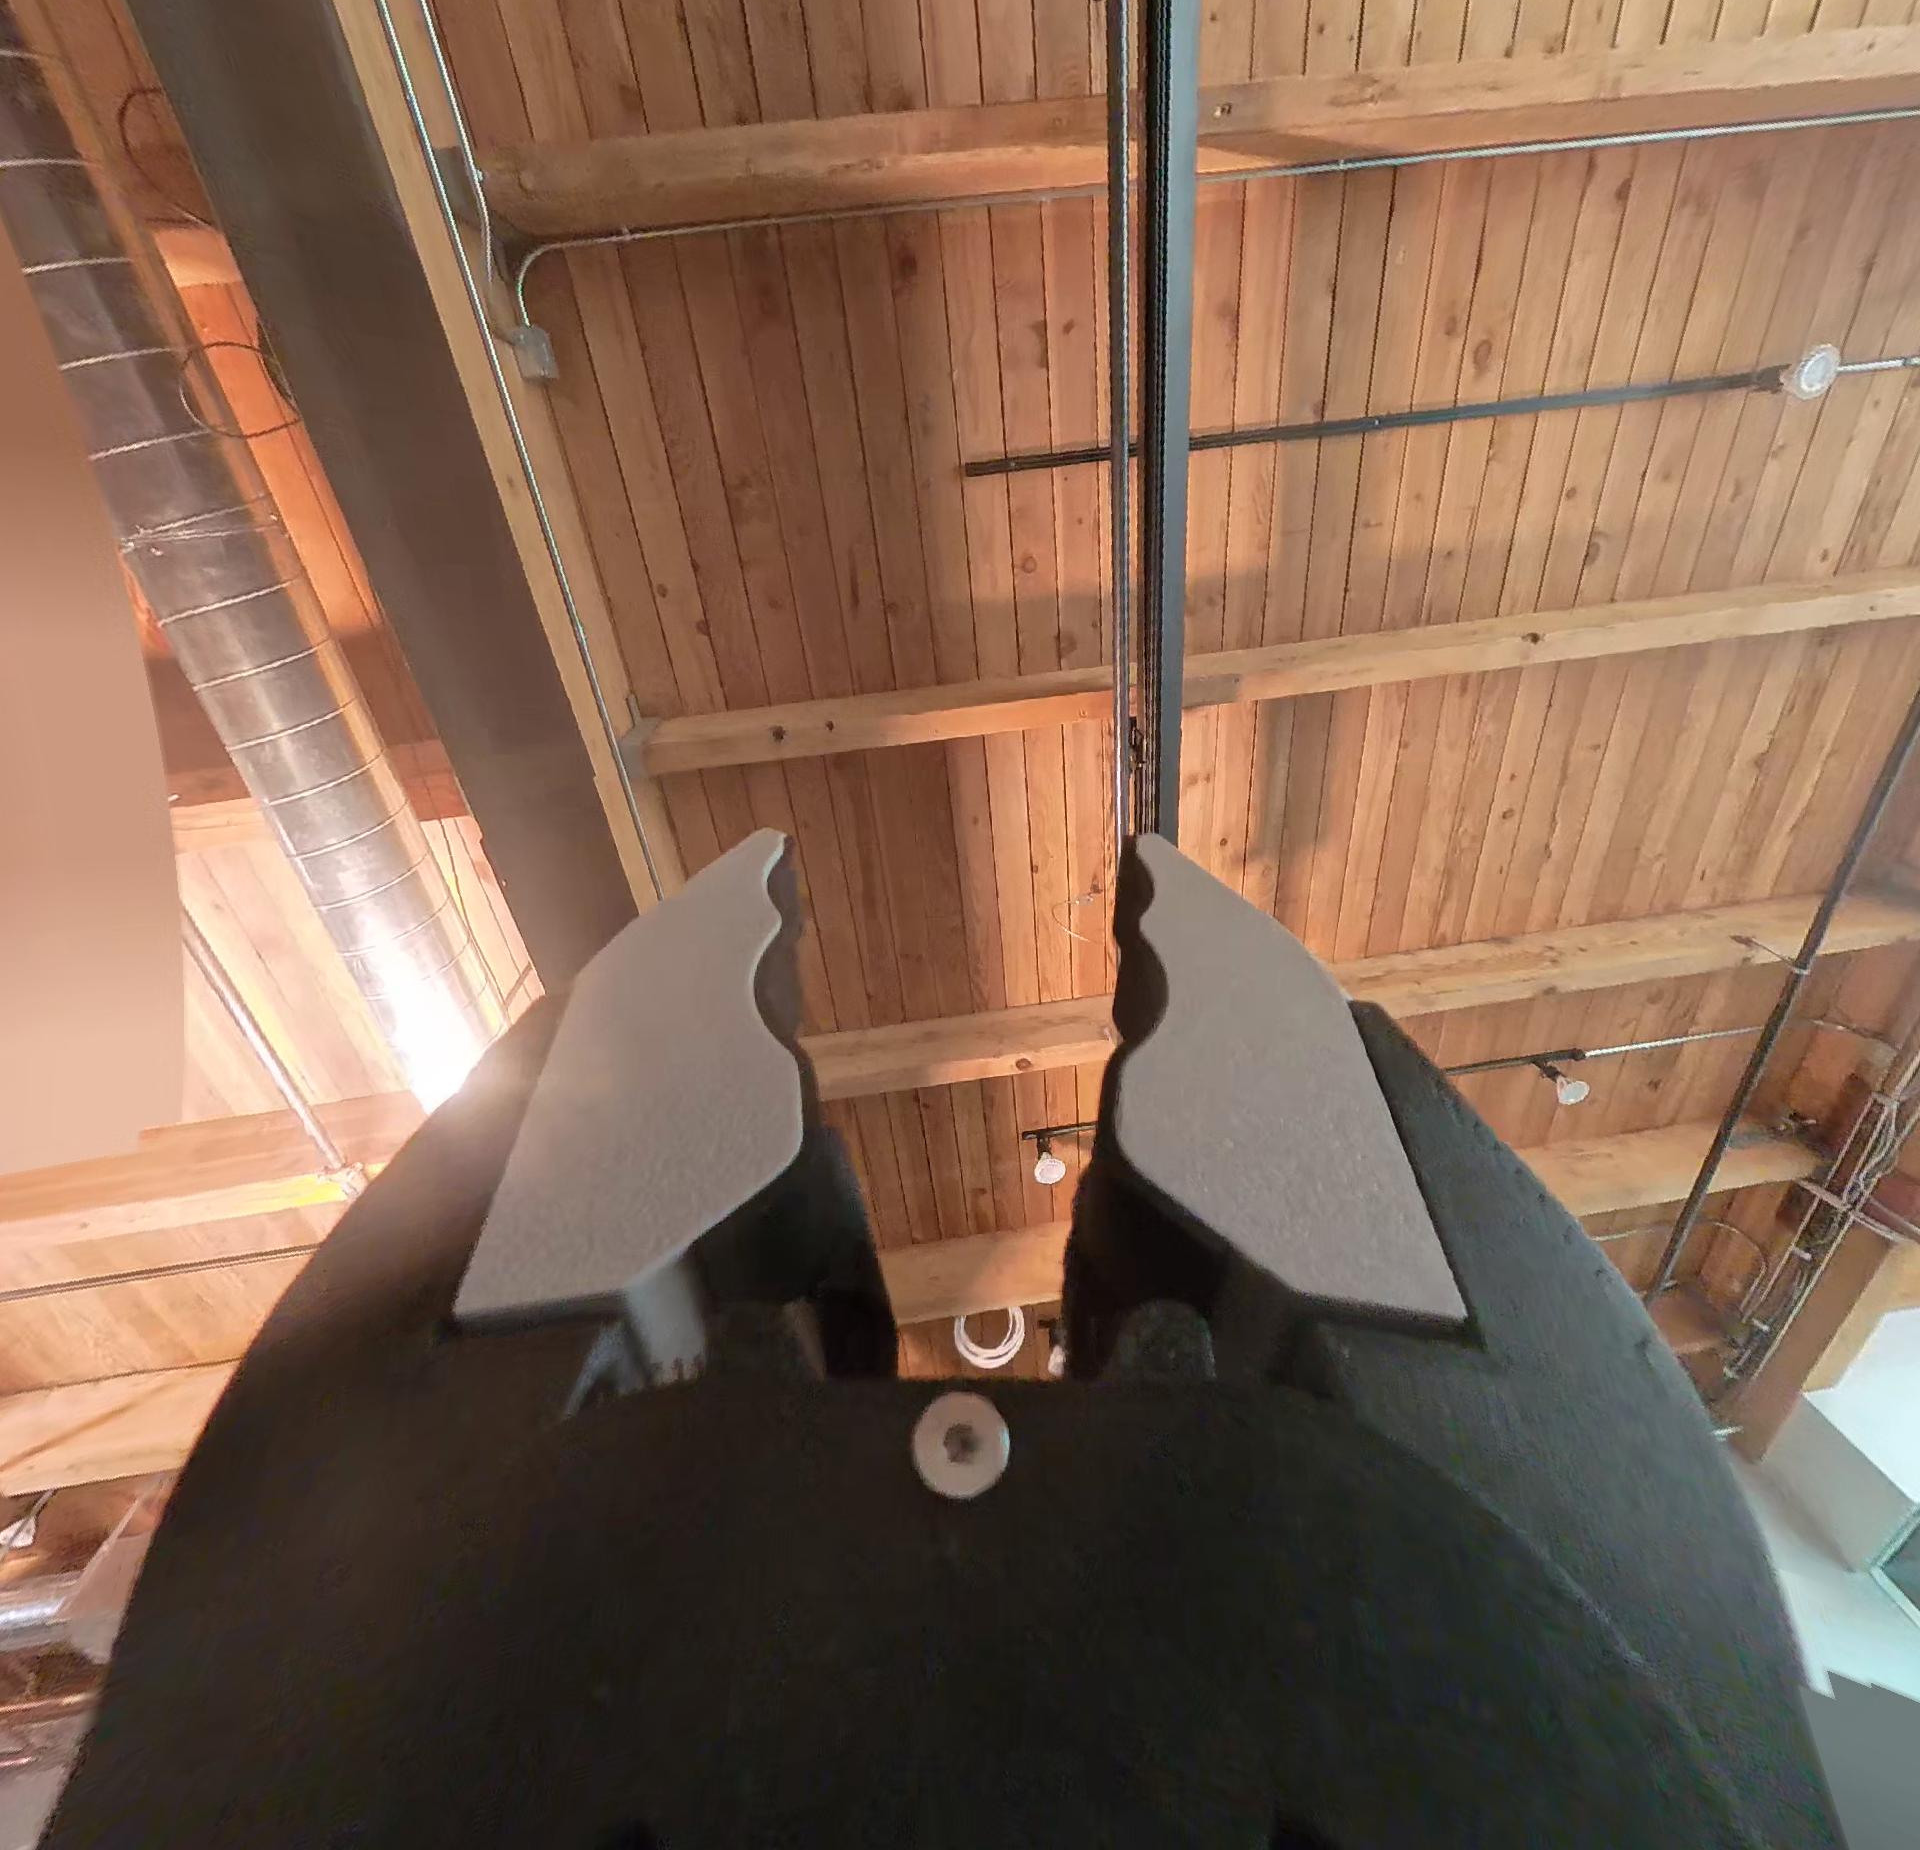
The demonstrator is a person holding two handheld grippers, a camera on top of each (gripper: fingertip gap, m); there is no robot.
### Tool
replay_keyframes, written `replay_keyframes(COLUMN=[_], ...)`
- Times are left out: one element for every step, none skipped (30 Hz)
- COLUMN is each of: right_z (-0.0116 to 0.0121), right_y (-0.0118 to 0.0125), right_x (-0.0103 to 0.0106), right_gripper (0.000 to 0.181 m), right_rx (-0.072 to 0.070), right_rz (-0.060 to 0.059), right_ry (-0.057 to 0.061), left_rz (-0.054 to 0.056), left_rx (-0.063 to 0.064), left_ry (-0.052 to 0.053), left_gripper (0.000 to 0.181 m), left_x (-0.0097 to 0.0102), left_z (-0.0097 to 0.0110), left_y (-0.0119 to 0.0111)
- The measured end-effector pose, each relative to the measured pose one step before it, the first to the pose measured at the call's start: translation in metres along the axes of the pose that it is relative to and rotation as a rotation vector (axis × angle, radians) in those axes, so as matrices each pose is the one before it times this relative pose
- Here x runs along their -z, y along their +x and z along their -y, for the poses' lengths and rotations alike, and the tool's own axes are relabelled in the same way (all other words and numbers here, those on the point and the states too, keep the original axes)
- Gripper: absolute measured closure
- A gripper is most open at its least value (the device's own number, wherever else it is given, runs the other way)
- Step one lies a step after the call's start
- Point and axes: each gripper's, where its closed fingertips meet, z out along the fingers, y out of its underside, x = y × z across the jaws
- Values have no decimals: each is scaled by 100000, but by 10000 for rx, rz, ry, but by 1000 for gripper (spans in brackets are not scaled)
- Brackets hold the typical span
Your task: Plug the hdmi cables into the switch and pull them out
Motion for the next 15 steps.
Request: replay_keyframes(right_z=[262, 311, 172, 117, 71, 32, 15, -29, -103, -199, -275, -332, -385, -413, -425], right_y=[-80, 17, -67, -10, 50, 91, 96, 87, -7, -112, -241, -303, -321, -391, -416], right_x=[-3, 45, -19, 0, -2, 14, 37, -18, -24, 9, -60, -61, -109, -146, -105], right_gripper=[123, 124, 124, 124, 125, 125, 125, 125, 128, 130, 132, 132, 132, 131, 130], right_rx=[132, 150, 125, 93, 40, -18, -58, -83, -73, -35, 21, 49, 66, 55, 16], right_rz=[44, 45, 47, 23, -6, -24, -33, -30, -5, 18, 68, 80, 63, 84, 107], right_ry=[65, 61, 50, 37, 22, 10, 4, 2, -31, -86, -109, -159, -186, -205, -216], left_rz=[76, 54, 95, 155, 227, 356, 486, 509, 556, 679, 743, 771, 840, 905, 940], left_rx=[102, 48, -72, -133, -125, -47, -26, -87, -139, -114, -103, -94, -94, -152, -217], left_ry=[197, 126, 61, 71, 130, 161, 228, 273, 245, 253, 329, 435, 519, 536, 533], left_gripper=[115, 116, 116, 117, 118, 119, 120, 121, 122, 123, 124, 125, 126, 127, 127], left_x=[-220, 21, 198, 264, 397, 597, 819, 962, 1093, 1253, 1411, 1495, 1510, 1451, 1338], left_z=[52, 38, 57, 107, 162, 195, 285, 441, 615, 805, 1007, 1267, 1482, 1592, 1645], left_y=[19, 23, 7, 5, 8, -85, -247, -406, -733, -1024, -1161, -1220, -1329, -1388, -1423])
